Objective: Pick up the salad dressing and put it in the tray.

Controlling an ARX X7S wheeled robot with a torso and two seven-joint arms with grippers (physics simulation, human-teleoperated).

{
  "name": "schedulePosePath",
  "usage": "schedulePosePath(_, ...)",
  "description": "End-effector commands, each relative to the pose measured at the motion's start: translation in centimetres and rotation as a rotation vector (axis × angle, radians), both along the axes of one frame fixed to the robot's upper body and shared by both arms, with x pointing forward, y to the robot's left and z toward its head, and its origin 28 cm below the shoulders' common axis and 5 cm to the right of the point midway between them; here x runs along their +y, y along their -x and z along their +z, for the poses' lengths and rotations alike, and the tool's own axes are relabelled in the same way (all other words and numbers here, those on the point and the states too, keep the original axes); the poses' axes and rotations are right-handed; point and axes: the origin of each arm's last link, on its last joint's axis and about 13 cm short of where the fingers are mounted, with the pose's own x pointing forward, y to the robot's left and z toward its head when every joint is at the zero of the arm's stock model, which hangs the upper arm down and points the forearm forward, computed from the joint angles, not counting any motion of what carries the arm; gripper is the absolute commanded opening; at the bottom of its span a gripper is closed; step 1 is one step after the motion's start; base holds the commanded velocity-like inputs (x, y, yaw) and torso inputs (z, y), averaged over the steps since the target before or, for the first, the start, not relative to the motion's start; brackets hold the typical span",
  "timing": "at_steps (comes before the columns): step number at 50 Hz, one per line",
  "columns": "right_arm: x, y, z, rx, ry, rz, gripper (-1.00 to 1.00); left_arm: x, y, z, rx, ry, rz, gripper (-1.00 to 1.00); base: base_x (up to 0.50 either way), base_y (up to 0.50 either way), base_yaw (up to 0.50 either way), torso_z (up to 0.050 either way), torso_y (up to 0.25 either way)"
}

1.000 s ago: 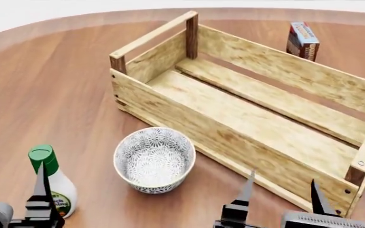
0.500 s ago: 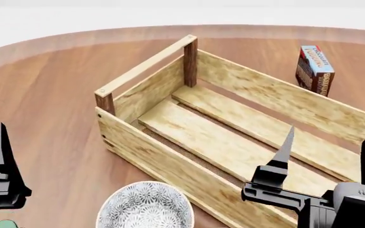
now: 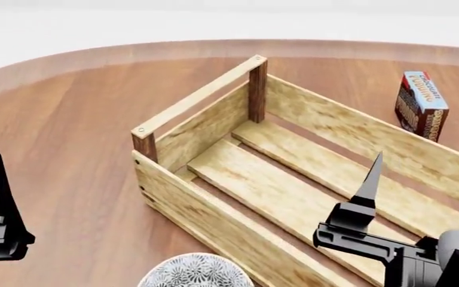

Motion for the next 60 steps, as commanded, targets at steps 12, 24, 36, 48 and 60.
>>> schedulePosePath(12,-0.07,0.11,-0.18,-0.027,0.001,0.002,1.00,0.04,0.09,-0.17,0.002,-0.001,0.003,1.00,0.00,0.00,0.50,0.000,0.000)
schedulePosePath(24,-0.03,0.15,-0.15,-0.029,0.009,0.004,1.00,0.06,0.11,-0.16,0.000,-0.001,0.005,1.00,0.00,0.00,0.50,0.000,0.000)
schedulePosePath(36,0.02,0.18,-0.22,-0.031,0.015,0.004,1.00,0.06,0.15,-0.19,-0.001,-0.002,0.007,1.00,0.00,0.00,0.50,0.000,0.000)
schedulePosePath(48,0.06,0.22,-0.17,-0.034,0.021,0.008,1.00,0.09,0.18,-0.10,-0.004,-0.003,0.007,1.00,0.00,0.00,0.50,0.000,0.000)
schedulePosePath(60,0.11,0.19,-0.05,-0.037,0.026,0.012,1.00,0.08,0.12,0.00,-0.007,-0.006,0.006,1.00,0.00,0.00,0.50,0.000,0.000)
